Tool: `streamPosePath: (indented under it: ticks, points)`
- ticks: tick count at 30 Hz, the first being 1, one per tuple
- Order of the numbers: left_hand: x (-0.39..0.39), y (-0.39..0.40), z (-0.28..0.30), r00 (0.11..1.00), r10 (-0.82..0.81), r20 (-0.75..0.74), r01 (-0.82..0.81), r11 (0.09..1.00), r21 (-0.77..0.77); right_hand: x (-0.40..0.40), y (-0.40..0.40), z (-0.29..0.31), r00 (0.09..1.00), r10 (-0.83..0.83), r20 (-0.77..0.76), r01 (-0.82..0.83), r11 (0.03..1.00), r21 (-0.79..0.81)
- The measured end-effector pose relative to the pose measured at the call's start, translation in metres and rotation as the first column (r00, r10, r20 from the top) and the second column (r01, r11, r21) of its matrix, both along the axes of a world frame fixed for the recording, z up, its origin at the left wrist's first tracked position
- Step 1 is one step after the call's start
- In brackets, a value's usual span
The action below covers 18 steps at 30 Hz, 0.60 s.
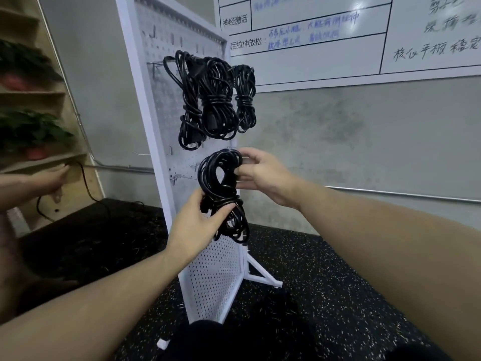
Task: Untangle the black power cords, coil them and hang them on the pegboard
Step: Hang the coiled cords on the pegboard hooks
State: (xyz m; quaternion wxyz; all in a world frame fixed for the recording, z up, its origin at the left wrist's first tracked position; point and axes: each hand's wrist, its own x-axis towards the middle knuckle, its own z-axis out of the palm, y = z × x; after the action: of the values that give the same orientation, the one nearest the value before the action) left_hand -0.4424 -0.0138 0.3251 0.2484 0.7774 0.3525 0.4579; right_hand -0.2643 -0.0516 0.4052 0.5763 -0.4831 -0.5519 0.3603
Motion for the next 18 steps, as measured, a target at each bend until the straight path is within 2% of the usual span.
streamPosePath:
  ticks: [12,18]
  points:
    - [-0.010,0.032,-0.022,0.989,0.146,0.035,-0.145,0.989,-0.038,-0.025,0.053,-0.018,0.999,0.031,0.043,-0.028,0.998,-0.055]
    - [-0.003,0.026,-0.035,0.992,0.125,-0.016,-0.126,0.991,-0.034,-0.014,0.042,-0.032,0.994,0.021,0.110,-0.004,0.989,-0.148]
